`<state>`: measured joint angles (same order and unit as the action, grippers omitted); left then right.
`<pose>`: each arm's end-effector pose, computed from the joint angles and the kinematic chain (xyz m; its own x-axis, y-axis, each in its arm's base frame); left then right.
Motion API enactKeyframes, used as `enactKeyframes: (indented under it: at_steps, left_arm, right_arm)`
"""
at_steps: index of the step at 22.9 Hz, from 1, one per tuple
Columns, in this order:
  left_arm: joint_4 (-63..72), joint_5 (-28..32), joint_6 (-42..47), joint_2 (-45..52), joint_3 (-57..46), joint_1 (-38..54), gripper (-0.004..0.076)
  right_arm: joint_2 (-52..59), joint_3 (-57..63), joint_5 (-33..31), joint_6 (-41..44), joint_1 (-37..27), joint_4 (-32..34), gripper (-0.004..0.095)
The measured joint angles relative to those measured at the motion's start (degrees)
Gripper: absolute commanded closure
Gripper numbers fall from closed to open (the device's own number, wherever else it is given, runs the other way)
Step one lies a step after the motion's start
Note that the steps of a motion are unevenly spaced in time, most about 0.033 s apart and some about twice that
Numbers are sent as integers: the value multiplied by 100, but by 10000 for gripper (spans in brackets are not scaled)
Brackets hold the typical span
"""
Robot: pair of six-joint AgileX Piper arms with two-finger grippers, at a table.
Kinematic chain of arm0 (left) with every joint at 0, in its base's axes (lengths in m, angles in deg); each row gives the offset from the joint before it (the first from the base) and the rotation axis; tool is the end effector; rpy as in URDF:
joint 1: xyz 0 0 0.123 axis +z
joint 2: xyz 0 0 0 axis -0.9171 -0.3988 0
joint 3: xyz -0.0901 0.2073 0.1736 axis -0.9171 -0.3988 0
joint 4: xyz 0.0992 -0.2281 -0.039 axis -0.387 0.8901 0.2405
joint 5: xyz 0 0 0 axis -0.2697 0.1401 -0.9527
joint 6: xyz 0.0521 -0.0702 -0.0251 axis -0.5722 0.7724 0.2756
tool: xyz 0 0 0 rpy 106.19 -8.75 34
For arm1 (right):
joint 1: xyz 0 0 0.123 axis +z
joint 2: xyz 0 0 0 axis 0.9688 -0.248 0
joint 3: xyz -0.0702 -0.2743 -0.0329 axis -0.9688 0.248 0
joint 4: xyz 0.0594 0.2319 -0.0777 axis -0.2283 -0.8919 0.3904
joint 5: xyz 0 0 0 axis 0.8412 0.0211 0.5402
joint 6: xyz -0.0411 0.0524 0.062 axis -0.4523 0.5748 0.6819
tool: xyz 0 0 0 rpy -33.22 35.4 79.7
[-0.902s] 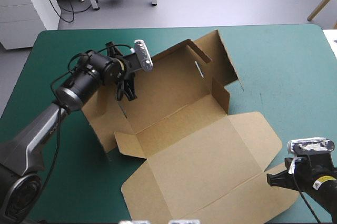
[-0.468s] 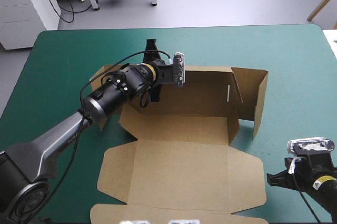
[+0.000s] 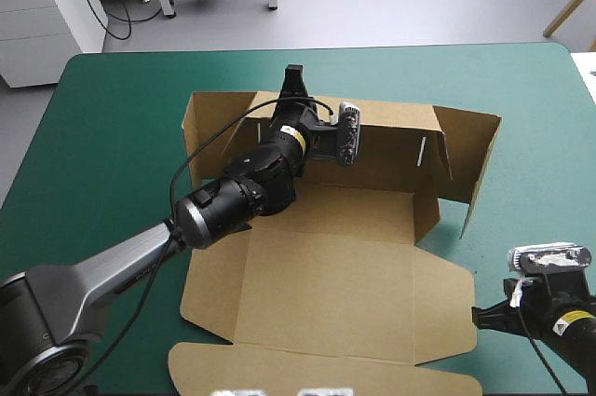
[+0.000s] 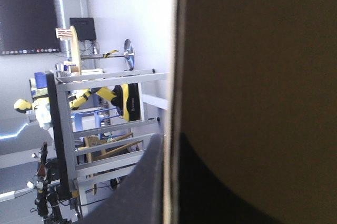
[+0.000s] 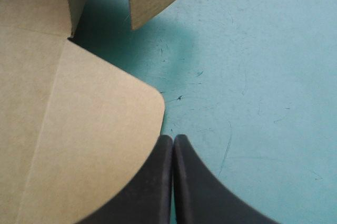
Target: Fold the box
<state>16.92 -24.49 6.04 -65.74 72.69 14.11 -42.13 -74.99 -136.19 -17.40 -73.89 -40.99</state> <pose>0.2740 -0.2758 0.3573 0.2412 0.9619 -0.1287 0.3988 0.0226 0.9167 0.0757 0.0088 0.2895 -0.6913 -0.0988 -0.7158 -0.1359 0.9907 -0.0055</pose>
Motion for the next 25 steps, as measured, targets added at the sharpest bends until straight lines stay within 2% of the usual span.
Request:
enactKeyframes:
  at_steps: [5,10,18,20,22,24,25]
  left_arm:
    - [-466,-262,815,0,-536,-67,734]
    - [-874,-558,1153,0,-880,-241,734]
    - [-2600,-1066,2534,69,-1821,-746,734]
    - [-2894,-1136,2862,75,-2001,-782,734]
    - [-3066,-1186,3059,75,-2102,-801,734]
    - [-3132,-1197,3152,75,-2114,-801,734]
    - [-3156,-1197,3237,75,-2114,-801,734]
  right_arm:
    - [0,0,0,0,0,0,927]
    - [0,0,0,0,0,0,927]
    - [0,0,0,-17,0,0,924]
    - [-5,0,0,-168,0,0,891]
    - [-5,0,44,-270,0,0,764]
    - [-5,7,196,-284,0,0,474]
    - [-5,13,279,-284,0,0,382]
